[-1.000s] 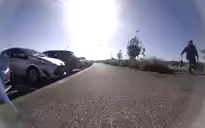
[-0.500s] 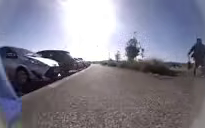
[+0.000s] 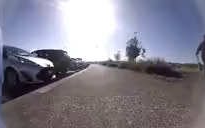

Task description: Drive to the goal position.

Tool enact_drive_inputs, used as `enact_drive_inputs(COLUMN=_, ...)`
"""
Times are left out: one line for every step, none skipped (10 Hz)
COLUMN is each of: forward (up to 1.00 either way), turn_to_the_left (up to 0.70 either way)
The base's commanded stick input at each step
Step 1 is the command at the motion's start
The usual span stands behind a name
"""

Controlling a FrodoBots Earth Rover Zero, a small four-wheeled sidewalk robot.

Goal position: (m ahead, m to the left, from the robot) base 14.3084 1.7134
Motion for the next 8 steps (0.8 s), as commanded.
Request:
enact_drive_inputs(forward=1.0, turn_to_the_left=0.0)
enact_drive_inputs(forward=1.0, turn_to_the_left=0.0)
enact_drive_inputs(forward=1.0, turn_to_the_left=0.0)
enact_drive_inputs(forward=1.0, turn_to_the_left=0.0)
enact_drive_inputs(forward=1.0, turn_to_the_left=0.0)
enact_drive_inputs(forward=1.0, turn_to_the_left=0.0)
enact_drive_inputs(forward=1.0, turn_to_the_left=0.0)
enact_drive_inputs(forward=1.0, turn_to_the_left=0.0)
